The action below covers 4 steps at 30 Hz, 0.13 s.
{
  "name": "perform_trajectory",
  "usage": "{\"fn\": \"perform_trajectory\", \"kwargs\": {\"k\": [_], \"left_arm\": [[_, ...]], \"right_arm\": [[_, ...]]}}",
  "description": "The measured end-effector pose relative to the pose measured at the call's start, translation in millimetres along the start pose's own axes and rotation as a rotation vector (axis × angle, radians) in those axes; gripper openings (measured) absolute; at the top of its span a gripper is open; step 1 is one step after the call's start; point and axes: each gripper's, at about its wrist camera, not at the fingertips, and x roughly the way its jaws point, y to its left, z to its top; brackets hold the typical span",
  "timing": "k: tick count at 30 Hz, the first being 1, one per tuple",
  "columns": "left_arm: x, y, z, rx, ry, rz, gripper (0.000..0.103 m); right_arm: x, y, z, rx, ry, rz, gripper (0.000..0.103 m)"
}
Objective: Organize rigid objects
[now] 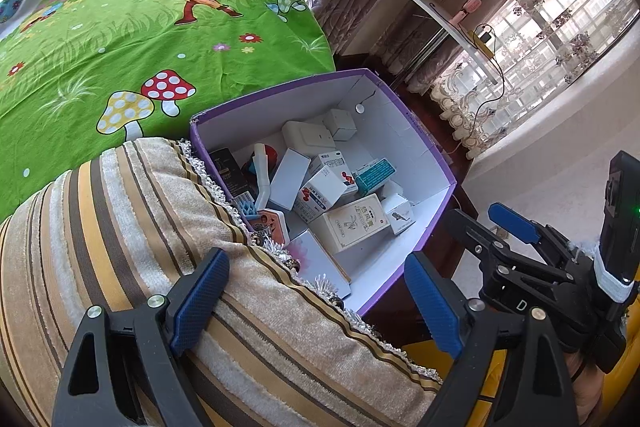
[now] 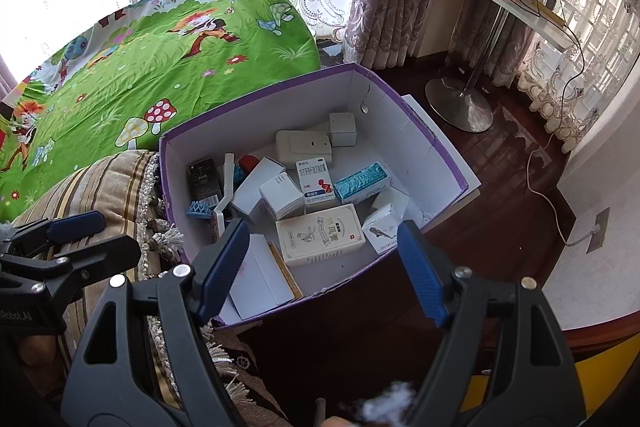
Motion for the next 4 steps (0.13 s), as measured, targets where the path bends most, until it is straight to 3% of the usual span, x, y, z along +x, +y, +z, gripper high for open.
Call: {"fn": "perform_trajectory", "kwargs": {"k": [4], "left_arm": [[3.3, -3.1, 0.6, 0.010, 0.006, 0.007, 0.094]], "right_arm": [[0.1, -1.8, -0.8, 0.003, 0.000, 0.001, 0.079]]}}
